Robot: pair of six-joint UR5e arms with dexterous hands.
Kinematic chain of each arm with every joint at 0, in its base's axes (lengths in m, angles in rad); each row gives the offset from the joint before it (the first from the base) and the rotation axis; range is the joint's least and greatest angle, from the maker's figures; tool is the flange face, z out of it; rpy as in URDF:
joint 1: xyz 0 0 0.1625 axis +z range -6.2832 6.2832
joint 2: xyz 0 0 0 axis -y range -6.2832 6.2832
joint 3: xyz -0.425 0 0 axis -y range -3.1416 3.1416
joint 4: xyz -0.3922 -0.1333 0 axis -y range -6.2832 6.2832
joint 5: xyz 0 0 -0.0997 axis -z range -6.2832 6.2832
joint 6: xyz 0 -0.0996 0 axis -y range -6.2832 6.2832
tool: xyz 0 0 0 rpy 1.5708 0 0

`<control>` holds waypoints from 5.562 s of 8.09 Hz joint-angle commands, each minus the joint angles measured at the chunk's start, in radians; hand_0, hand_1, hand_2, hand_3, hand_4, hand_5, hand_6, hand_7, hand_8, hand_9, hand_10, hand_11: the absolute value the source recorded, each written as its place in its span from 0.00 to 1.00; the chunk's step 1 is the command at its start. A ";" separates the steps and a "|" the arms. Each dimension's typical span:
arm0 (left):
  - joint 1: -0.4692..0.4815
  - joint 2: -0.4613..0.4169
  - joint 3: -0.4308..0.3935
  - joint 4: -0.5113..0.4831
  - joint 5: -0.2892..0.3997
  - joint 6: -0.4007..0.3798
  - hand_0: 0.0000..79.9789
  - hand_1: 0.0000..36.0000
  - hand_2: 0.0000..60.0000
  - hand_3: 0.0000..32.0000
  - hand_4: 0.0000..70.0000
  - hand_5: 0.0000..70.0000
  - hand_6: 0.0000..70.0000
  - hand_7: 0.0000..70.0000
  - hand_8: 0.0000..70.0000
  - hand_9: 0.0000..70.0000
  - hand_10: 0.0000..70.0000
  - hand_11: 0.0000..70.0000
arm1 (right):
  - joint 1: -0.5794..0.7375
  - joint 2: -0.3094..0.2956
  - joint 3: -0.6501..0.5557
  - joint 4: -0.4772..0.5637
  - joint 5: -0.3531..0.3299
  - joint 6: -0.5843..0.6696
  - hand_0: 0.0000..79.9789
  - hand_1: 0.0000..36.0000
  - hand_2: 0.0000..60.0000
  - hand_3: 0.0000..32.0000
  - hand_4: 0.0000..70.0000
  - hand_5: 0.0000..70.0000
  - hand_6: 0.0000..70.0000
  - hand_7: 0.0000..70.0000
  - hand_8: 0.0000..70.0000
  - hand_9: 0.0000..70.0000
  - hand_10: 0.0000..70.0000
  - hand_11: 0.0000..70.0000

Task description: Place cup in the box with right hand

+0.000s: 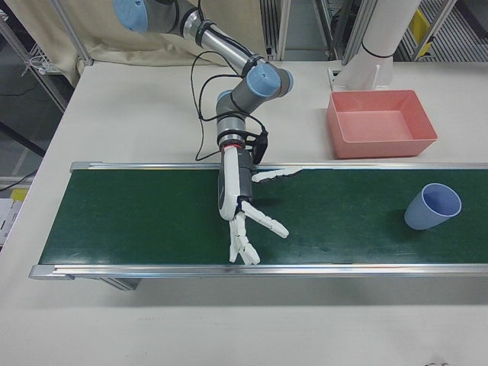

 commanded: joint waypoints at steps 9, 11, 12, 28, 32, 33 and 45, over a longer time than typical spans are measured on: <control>0.000 0.000 0.000 0.000 0.000 0.000 0.00 0.00 0.00 0.00 0.00 0.00 0.00 0.00 0.00 0.00 0.00 0.00 | -0.016 0.004 -0.025 0.000 0.000 -0.002 0.60 0.23 0.05 0.00 0.39 0.05 0.07 0.31 0.08 0.19 0.01 0.02; 0.000 0.000 0.000 0.000 0.000 0.000 0.00 0.00 0.00 0.00 0.00 0.00 0.00 0.00 0.00 0.00 0.00 0.00 | -0.016 0.004 -0.026 0.000 0.000 -0.002 0.61 0.21 0.00 0.00 0.42 0.05 0.07 0.31 0.08 0.19 0.01 0.02; 0.000 0.000 0.000 0.000 0.000 0.000 0.00 0.00 0.00 0.00 0.00 0.00 0.00 0.00 0.00 0.00 0.00 0.00 | -0.016 0.001 -0.028 0.000 0.000 -0.002 0.59 0.29 0.16 0.00 0.37 0.05 0.07 0.31 0.08 0.19 0.00 0.02; 0.000 0.000 0.000 0.000 0.000 0.000 0.00 0.00 0.00 0.00 0.00 0.00 0.00 0.00 0.00 0.00 0.00 0.00 | -0.590 -0.005 0.641 -0.026 0.018 -0.589 1.00 1.00 1.00 0.00 0.92 0.37 0.51 1.00 0.91 1.00 0.91 1.00; 0.000 0.000 0.000 0.000 0.000 0.000 0.00 0.00 0.00 0.00 0.00 0.00 0.00 0.00 0.00 0.00 0.00 0.00 | -0.766 0.018 0.571 0.023 0.034 -0.683 1.00 1.00 1.00 0.00 0.69 0.36 0.48 1.00 0.90 1.00 0.90 1.00; 0.000 0.000 -0.001 0.000 0.000 0.000 0.00 0.00 0.00 0.00 0.00 0.00 0.00 0.00 0.00 0.00 0.00 0.00 | -0.791 0.006 0.534 0.085 0.034 -0.672 1.00 1.00 0.99 0.00 0.78 0.35 0.47 1.00 0.88 1.00 0.87 1.00; 0.000 0.000 -0.001 0.000 0.000 0.000 0.00 0.00 0.00 0.00 0.00 0.00 0.00 0.00 0.00 0.00 0.00 0.00 | -0.490 -0.172 0.525 0.173 0.061 -0.302 0.48 0.03 0.05 0.00 0.22 0.01 0.03 0.12 0.05 0.11 0.00 0.00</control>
